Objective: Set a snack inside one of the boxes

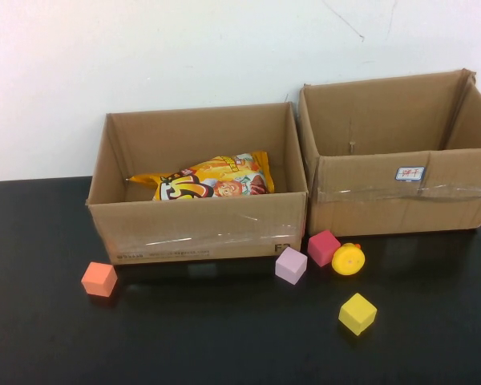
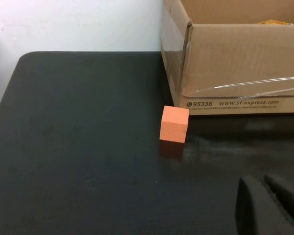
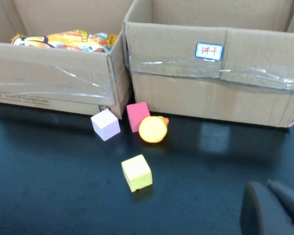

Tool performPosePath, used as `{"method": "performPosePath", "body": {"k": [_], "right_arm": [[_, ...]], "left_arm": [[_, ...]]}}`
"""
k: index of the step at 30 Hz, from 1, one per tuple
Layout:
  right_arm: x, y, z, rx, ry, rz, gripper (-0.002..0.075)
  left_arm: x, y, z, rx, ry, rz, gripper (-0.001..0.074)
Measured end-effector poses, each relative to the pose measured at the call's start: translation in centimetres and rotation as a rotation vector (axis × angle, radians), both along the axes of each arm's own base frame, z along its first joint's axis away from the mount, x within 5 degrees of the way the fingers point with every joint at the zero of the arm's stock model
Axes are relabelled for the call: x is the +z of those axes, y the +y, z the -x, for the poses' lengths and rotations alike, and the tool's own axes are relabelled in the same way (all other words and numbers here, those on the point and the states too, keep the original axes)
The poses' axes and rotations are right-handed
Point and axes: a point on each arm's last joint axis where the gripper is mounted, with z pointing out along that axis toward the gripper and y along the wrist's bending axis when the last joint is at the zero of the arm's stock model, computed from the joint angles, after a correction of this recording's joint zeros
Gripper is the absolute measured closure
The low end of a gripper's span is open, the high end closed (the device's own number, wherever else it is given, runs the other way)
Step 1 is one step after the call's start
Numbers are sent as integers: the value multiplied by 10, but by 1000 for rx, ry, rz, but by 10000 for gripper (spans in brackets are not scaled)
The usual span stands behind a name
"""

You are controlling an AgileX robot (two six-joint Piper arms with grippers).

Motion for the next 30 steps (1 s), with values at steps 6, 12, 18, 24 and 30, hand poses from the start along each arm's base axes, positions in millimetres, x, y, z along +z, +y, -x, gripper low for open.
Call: {"method": "performPosePath", "body": {"k": [6, 12, 18, 24, 30], "right_arm": [[0, 0, 0, 0, 0, 0, 727], [-15, -9, 16, -51, -89, -33, 727], [-36, -24, 36, -257, -161, -32, 727], [-78, -28, 27, -378, -72, -29, 727], [-107, -28, 21, -404, -50, -88, 727]], "left_arm": [[0, 0, 0, 0, 0, 0, 736], [0, 0, 0, -3, -2, 6, 736], [0, 0, 0, -1, -1, 18, 736], [0, -1, 0, -1, 0, 23, 736], [0, -1, 0, -1, 0, 25, 736]]}}
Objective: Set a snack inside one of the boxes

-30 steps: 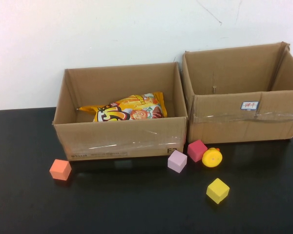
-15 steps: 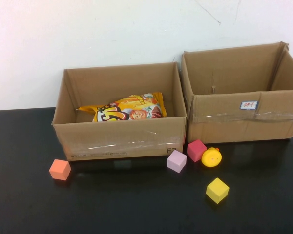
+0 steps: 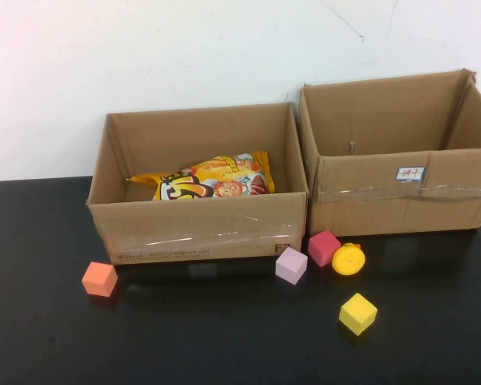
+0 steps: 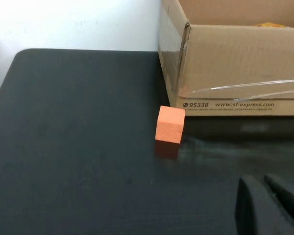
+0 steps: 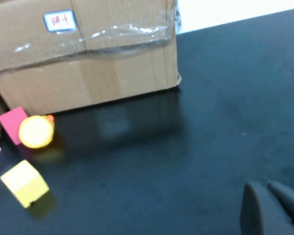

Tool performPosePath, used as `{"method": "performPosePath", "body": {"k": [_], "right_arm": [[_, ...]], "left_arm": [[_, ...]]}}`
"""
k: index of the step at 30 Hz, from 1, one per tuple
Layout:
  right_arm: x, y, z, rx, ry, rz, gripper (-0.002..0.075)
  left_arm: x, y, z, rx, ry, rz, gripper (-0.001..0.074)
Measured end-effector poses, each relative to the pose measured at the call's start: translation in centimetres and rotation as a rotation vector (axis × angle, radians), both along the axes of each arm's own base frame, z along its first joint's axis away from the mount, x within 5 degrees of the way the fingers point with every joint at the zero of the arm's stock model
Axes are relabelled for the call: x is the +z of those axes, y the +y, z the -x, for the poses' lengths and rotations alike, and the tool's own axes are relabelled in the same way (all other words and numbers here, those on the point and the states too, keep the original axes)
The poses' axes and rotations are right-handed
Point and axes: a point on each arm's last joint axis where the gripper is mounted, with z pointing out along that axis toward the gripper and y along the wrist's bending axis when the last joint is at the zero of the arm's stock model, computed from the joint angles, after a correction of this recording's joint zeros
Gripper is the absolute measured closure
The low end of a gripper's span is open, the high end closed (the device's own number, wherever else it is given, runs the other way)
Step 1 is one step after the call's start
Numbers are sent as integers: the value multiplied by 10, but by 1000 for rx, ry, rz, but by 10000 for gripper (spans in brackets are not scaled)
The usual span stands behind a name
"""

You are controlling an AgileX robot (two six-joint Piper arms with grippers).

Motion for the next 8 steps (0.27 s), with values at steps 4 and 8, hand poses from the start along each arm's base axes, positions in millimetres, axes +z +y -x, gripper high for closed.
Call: {"method": "performPosePath", "body": {"k": [4, 8], "right_arm": [[1, -2, 0, -2, -7, 47, 727], [1, 0, 0, 41, -4, 110, 727]], "left_arm": [[0, 0, 0, 1, 0, 4, 736], [0, 0, 0, 1, 0, 4, 736]]}}
